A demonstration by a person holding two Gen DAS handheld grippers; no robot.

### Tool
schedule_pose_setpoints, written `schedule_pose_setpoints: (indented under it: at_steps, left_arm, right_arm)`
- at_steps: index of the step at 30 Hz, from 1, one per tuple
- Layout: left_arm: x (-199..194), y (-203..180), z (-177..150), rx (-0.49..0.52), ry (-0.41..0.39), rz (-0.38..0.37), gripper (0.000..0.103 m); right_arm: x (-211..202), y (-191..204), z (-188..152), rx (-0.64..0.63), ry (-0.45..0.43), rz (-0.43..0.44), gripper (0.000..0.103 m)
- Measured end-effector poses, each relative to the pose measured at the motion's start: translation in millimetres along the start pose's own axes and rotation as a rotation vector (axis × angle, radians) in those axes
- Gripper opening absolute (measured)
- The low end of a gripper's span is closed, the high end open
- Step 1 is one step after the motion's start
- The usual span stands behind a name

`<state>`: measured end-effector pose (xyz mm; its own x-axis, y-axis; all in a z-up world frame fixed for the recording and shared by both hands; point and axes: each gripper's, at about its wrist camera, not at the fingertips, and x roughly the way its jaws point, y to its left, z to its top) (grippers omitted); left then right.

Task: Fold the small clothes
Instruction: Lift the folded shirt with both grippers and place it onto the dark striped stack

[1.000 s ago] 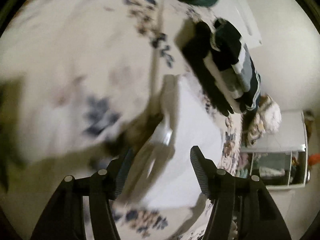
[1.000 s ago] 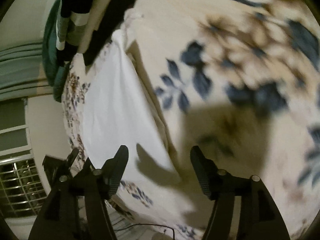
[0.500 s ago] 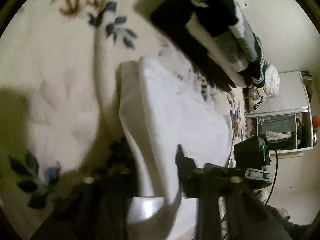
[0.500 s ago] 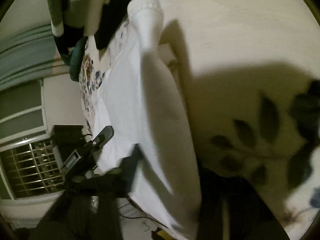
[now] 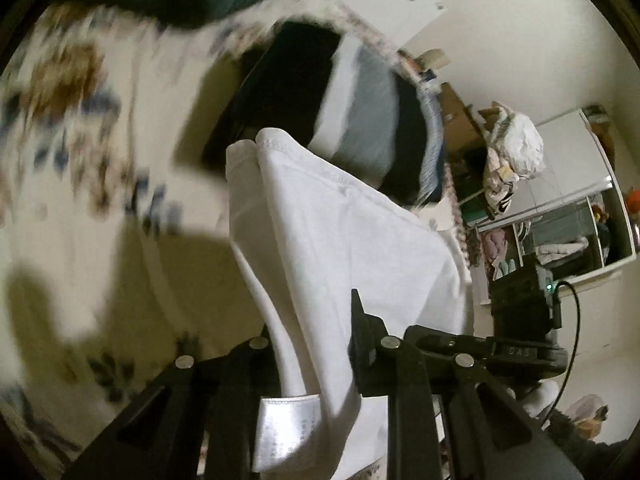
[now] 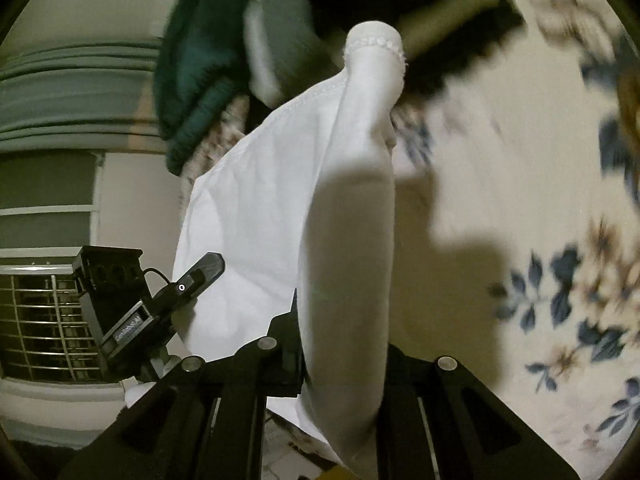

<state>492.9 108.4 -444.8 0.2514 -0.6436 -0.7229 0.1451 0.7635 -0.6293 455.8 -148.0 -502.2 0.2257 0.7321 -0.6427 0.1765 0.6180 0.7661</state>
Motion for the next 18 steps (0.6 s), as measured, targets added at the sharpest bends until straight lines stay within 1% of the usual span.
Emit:
schedule_pose_setpoints:
  at_steps: [4,6,8,9,10,14,16,18]
  left_arm:
    - [-9.0,-32.5,56.9,0.016,-0.060,0.011,0.018]
    - [-6.5,-46.4,85.4,0.036,-0.087,0.024,0.018]
    - [2.3,-59.6,121.1,0.047,-0.111,0.035,0.018]
    - [4.7,-60.7,132.1,0.054,-0.117,0.038,0.018]
    - [12.3,-66.1,149.8,0.064,-0.124,0.046,0.018]
    - [44.5,-71.9,191.3,0.093,-0.126,0.074,0.019]
    - [62.4,-68.6,207.3,0.101,-0.116,0.085,0.019]
    - [78.5,-65.9,217.2,0.104,-0.101,0.097,0.019]
  right_arm:
    - [-33.0,37.2,50.1,-0.042,-0.051,-0.001,0.011]
    - [-50.6,53.3,84.5,-0.071,-0.077,-0.018,0.011]
    - [-58.9,66.0,116.6,-0.081,-0.095,-0.027,0.011]
    - [-63.2,68.6,131.0,-0.087,-0.101,-0.034,0.011]
    - [-67.0,72.5,151.5,-0.094,-0.110,-0.046,0.011]
    - [-70.3,78.0,213.4,-0.114,-0.120,-0.096,0.011]
    - [-63.6,78.3,239.6,-0.112,-0.116,-0.125,0.011]
    - [-56.4,70.3,263.3,-0.101,-0.107,-0.155,0.011]
